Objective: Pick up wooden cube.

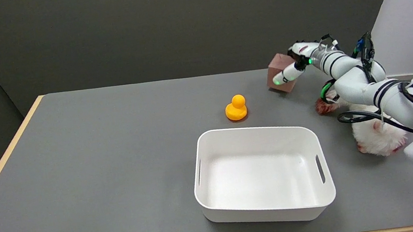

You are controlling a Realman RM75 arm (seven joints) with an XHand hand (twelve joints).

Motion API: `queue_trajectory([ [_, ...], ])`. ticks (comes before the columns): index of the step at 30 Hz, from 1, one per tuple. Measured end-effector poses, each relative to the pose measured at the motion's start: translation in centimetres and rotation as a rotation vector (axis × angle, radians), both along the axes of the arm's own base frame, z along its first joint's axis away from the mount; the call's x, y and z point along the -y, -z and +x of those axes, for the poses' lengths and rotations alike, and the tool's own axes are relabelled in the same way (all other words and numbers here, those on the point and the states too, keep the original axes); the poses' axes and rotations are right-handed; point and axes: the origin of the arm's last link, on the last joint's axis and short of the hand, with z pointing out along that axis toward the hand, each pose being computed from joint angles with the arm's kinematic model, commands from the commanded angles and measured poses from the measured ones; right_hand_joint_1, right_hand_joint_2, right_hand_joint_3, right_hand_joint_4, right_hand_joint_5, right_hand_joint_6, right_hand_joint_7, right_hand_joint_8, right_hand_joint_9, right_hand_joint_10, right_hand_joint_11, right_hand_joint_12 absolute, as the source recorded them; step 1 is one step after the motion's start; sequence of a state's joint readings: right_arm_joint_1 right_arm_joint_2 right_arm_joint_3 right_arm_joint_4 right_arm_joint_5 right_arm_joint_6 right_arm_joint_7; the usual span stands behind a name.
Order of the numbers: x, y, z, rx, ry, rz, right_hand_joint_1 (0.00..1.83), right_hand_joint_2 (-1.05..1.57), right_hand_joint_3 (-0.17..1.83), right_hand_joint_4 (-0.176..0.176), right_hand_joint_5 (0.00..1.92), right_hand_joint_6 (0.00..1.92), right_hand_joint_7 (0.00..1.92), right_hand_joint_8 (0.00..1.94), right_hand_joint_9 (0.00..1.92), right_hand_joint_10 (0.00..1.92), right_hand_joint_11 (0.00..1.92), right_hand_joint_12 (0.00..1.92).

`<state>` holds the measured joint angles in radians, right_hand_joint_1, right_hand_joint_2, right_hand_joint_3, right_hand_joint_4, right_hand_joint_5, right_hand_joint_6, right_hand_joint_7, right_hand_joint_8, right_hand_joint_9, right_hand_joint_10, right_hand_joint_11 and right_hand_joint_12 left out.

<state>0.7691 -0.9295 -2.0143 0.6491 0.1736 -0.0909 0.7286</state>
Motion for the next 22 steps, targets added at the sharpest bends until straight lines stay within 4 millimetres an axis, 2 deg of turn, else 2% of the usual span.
queue_trajectory([
  [8,-0.3,0.8,3.2,0.1,-0.18,0.041,1.02,1.12,0.42,-0.155,0.64,1.57,0.79,1.59,0.82,1.35,0.36,1.92],
  [13,-1.8,1.2,5.4,0.216,-0.331,0.08,1.02,1.11,0.43,-0.16,0.64,1.58,0.84,1.58,0.83,1.34,0.46,1.92],
  [14,-2.2,1.2,5.7,0.237,-0.359,0.088,1.02,1.1,0.44,-0.155,0.65,1.58,0.85,1.57,0.83,1.34,0.49,1.91],
  [18,-4.5,1.4,6.9,0.316,-0.467,0.125,0.99,1.05,0.51,-0.07,0.69,1.54,0.89,1.56,0.84,1.37,0.56,1.92],
  [22,-7.2,1.6,7.5,0.384,-0.545,0.159,0.98,1.03,0.54,-0.039,0.7,1.54,0.91,1.55,0.84,1.37,0.62,1.92],
])
